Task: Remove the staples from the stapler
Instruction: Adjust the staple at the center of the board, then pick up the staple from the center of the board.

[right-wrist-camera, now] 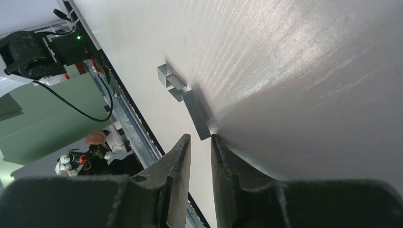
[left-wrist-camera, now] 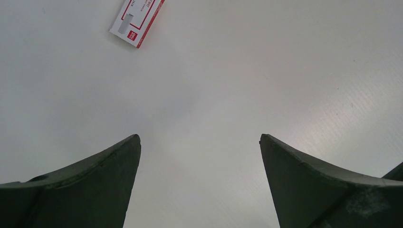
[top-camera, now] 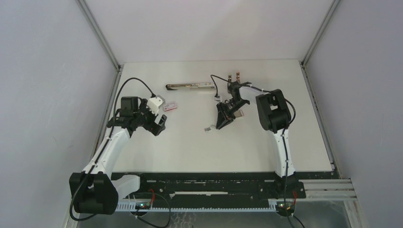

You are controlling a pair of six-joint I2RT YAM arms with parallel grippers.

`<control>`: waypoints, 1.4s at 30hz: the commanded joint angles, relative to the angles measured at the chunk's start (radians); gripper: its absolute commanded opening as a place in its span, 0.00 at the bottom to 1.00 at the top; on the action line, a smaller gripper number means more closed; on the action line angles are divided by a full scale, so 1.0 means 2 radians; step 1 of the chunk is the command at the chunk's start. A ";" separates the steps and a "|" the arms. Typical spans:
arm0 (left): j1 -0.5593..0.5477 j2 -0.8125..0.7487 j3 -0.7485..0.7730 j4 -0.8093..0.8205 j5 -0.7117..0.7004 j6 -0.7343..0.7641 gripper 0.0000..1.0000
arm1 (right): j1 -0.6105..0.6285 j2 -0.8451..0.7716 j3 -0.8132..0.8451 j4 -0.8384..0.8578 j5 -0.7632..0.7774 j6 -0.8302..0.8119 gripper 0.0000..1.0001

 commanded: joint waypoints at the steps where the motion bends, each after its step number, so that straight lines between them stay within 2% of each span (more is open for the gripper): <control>1: 0.004 -0.003 0.000 0.002 0.010 0.004 1.00 | -0.002 -0.026 -0.004 0.025 0.071 -0.002 0.23; 9: 0.004 -0.005 -0.001 0.001 0.011 0.004 1.00 | 0.006 -0.059 -0.004 0.028 0.130 -0.015 0.26; 17: 0.004 -0.004 0.000 0.001 0.011 0.004 1.00 | 0.049 -0.089 0.015 0.043 0.199 -0.065 0.33; 18: 0.005 -0.005 0.000 0.000 0.012 0.004 1.00 | 0.054 -0.089 0.018 0.043 0.202 -0.068 0.34; 19: 0.004 -0.006 0.000 -0.001 0.011 0.004 1.00 | 0.062 -0.089 0.022 0.044 0.208 -0.069 0.43; 21: 0.004 -0.008 -0.001 -0.001 0.011 0.004 1.00 | 0.073 -0.088 0.025 0.043 0.218 -0.080 0.47; 30: 0.004 -0.010 -0.001 -0.001 0.010 0.004 1.00 | 0.097 -0.088 0.018 0.052 0.273 -0.094 0.46; 42: 0.005 -0.012 0.000 0.000 0.009 0.004 1.00 | 0.116 -0.099 -0.007 0.067 0.310 -0.116 0.38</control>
